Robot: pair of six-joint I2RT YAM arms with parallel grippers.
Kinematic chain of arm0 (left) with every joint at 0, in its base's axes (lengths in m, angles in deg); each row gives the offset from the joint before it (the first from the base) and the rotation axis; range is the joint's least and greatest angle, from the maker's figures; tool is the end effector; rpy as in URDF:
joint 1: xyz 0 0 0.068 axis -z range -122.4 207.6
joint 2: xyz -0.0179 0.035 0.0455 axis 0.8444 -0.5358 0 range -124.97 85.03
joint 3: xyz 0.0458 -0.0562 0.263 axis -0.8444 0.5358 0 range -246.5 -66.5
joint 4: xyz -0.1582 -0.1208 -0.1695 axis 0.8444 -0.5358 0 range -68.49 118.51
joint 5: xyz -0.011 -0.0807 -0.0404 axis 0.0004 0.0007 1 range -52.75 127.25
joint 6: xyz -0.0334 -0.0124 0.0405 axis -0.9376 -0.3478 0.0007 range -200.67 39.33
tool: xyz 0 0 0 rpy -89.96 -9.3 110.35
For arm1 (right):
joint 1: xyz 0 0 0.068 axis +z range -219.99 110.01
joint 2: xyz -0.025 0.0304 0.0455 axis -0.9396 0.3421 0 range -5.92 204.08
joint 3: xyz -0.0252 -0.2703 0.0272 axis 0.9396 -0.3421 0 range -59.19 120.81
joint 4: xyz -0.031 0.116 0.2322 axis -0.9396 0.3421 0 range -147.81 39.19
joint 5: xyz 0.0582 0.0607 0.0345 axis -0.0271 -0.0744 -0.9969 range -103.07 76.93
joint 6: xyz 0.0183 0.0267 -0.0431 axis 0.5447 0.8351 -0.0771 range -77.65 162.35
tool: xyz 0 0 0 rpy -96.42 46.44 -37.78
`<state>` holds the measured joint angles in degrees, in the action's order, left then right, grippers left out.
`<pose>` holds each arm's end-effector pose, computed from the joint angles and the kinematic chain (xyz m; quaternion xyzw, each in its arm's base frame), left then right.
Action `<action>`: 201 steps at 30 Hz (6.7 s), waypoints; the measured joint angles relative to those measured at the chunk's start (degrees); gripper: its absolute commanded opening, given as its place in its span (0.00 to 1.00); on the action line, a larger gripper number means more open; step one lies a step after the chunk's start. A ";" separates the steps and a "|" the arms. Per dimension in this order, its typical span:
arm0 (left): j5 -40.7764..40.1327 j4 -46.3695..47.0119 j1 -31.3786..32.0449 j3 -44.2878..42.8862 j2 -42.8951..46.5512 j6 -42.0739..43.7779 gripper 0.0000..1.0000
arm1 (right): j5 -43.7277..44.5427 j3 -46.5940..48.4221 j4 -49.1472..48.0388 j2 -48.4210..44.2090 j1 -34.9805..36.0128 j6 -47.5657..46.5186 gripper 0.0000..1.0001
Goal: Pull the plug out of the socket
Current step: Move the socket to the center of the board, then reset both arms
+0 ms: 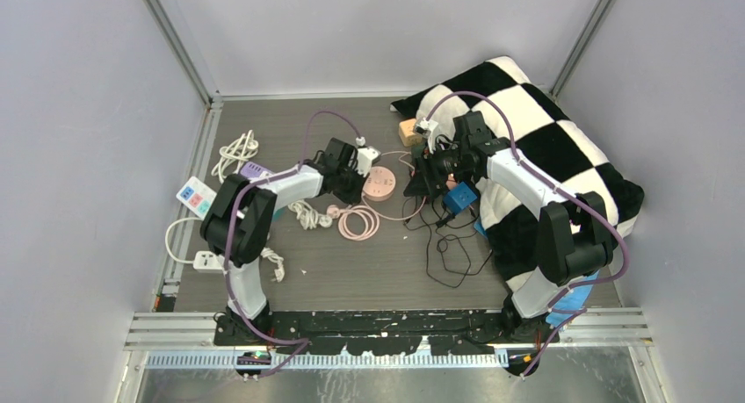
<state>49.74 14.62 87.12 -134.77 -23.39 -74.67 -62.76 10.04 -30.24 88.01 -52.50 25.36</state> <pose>0.3383 -0.2004 0.1638 0.3204 0.8902 -0.1638 0.2793 0.3209 0.1296 0.2523 -0.3843 0.7799 0.3989 0.2917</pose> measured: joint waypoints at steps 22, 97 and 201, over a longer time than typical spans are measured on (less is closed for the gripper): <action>11.89 -12.81 -0.26 0.46 6.05 -12.02 0.00 | -3.76 -7.37 -4.31 -0.07 5.55 -8.59 0.66; -21.05 1.66 -23.76 -3.54 8.50 -43.98 0.00 | 24.11 -13.31 -27.85 -12.04 -5.51 14.86 1.00; 18.49 -10.80 -19.39 20.35 70.01 -20.26 1.00 | 23.98 -12.57 1.25 -52.96 -19.61 17.22 1.00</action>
<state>68.23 3.83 67.74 -114.42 46.62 -94.93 -38.78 -2.53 -28.99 35.05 -72.10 42.58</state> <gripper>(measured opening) 0.996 0.995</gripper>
